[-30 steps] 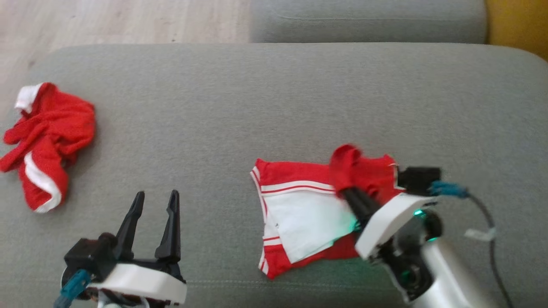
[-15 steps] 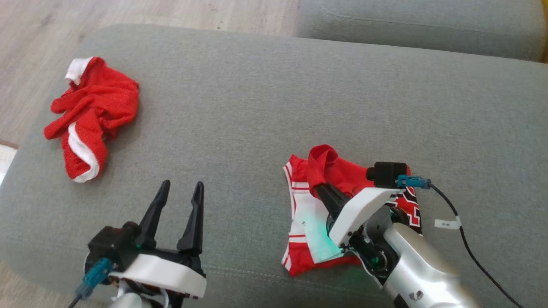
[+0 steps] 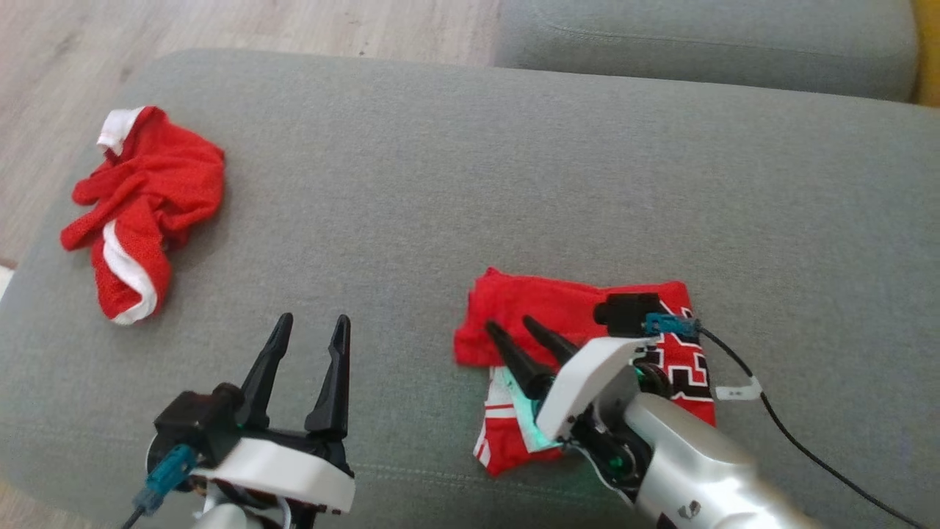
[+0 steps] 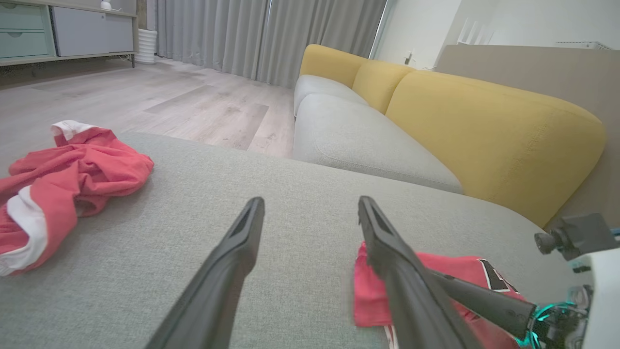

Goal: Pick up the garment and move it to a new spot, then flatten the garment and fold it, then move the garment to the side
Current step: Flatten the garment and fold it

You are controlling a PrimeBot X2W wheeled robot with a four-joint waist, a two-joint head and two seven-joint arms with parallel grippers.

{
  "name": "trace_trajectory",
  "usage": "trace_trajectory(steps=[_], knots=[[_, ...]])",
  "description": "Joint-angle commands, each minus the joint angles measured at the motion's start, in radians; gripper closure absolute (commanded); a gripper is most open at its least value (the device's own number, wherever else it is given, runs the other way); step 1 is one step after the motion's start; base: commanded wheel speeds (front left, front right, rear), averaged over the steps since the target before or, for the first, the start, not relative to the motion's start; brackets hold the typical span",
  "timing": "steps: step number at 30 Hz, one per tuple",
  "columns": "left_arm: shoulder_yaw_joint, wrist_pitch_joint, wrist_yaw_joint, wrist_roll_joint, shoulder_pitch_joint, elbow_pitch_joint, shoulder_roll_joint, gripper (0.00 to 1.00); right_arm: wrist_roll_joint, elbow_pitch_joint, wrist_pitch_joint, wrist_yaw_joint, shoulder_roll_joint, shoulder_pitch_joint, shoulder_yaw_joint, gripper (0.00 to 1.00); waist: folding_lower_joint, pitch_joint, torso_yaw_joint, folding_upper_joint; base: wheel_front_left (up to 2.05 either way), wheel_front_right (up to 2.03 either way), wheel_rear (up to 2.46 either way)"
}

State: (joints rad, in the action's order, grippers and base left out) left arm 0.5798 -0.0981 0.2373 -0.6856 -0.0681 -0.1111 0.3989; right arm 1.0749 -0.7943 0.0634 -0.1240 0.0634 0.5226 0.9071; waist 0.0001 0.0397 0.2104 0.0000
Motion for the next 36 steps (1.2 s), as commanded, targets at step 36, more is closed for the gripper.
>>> trace_trajectory(steps=[36], knots=[[-0.060,-0.138,0.042,0.008,0.023,0.121,-0.056,0.00,-0.847,0.276,0.179,-0.007,-0.011,-0.265,-0.808,0.00,-0.0001,-0.104,-0.160,0.0000,0.00,0.00,0.00]])
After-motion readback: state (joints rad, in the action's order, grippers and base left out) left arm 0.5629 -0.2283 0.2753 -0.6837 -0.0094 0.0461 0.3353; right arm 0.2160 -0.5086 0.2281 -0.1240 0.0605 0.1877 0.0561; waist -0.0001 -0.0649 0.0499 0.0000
